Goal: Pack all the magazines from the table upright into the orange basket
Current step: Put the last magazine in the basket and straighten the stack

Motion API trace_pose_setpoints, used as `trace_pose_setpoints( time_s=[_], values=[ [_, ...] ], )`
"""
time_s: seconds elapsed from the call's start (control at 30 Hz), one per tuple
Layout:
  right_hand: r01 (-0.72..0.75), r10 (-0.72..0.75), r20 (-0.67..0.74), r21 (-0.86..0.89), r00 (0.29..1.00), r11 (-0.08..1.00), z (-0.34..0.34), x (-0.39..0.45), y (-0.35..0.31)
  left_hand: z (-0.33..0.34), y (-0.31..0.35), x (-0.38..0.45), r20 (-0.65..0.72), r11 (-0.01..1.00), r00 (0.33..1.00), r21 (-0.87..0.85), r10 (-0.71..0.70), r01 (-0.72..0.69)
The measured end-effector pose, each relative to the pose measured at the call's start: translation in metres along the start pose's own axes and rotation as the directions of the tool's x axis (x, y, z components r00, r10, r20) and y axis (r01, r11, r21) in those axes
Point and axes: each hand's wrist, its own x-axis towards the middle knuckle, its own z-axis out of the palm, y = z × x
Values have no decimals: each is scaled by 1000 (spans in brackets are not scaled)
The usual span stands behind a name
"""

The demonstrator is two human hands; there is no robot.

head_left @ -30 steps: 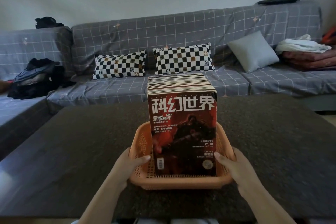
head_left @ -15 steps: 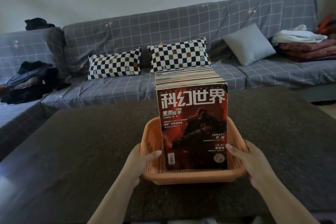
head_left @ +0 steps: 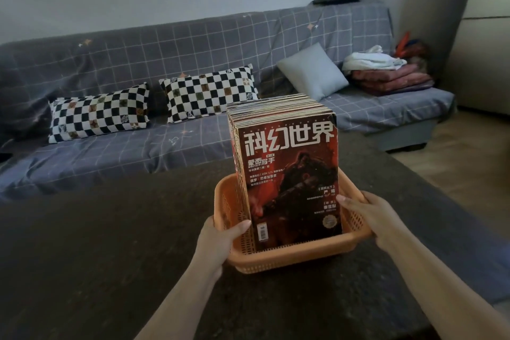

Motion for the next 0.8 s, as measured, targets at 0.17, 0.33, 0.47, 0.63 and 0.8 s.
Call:
trace_pose_setpoints(
  time_s=[0.17,0.33,0.47,0.63,0.8],
  values=[
    [0,1,-40,11,999,1000,-35,45,-5,52,19,23,53,999,998,-33,32,-31],
    [-6,6,-71,-5,997,1000,-63,90,-11,99,39,49,80,997,996,-67,41,-36],
    [4,-4,-81,1,997,1000,-84,127,-14,134,52,70,70,997,996,-72,46,-41],
    [45,-52,-135,-54,990,998,-106,173,-20,177,68,97,42,997,998,-71,45,-42],
    [56,-79,-167,-137,983,989,-123,213,-28,211,83,123,11,997,999,-64,50,-49]
  ],
)
